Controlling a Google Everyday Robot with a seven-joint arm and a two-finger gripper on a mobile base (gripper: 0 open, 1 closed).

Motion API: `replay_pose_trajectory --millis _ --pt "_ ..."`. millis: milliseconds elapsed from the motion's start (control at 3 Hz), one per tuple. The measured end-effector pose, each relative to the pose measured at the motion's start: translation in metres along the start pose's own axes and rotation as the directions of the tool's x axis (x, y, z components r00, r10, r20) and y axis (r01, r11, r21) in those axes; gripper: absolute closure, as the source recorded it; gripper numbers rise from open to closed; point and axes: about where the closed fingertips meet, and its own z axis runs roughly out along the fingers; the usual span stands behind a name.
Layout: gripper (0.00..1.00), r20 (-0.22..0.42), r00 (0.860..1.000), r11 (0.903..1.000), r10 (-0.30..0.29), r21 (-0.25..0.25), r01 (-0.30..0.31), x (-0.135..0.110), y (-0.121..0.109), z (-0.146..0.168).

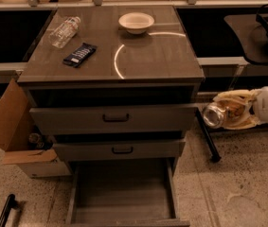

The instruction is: Pick orange can from bottom drawer and place on counter

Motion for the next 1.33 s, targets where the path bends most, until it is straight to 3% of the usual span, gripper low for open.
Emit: replay_pose_trajectory --millis 333,667,1000,1333 --pt "1.0 -0.001 1.0 1.0 0.008 -0.003 -0.008 0.003 0.002 0.006" --pt "1.0 -0.009 1.0 0.9991 0.012 -0.04 -0.013 0.001 -0.02 0.007" --pt "1.0 -0.017 1.0 0.9962 0.004 -0.087 -0.005 -0.004 -0.073 0.014" --pt "1.0 -0.032 0.999 0.9916 0.001 -0.129 -0.005 -0.008 -0.129 0.044"
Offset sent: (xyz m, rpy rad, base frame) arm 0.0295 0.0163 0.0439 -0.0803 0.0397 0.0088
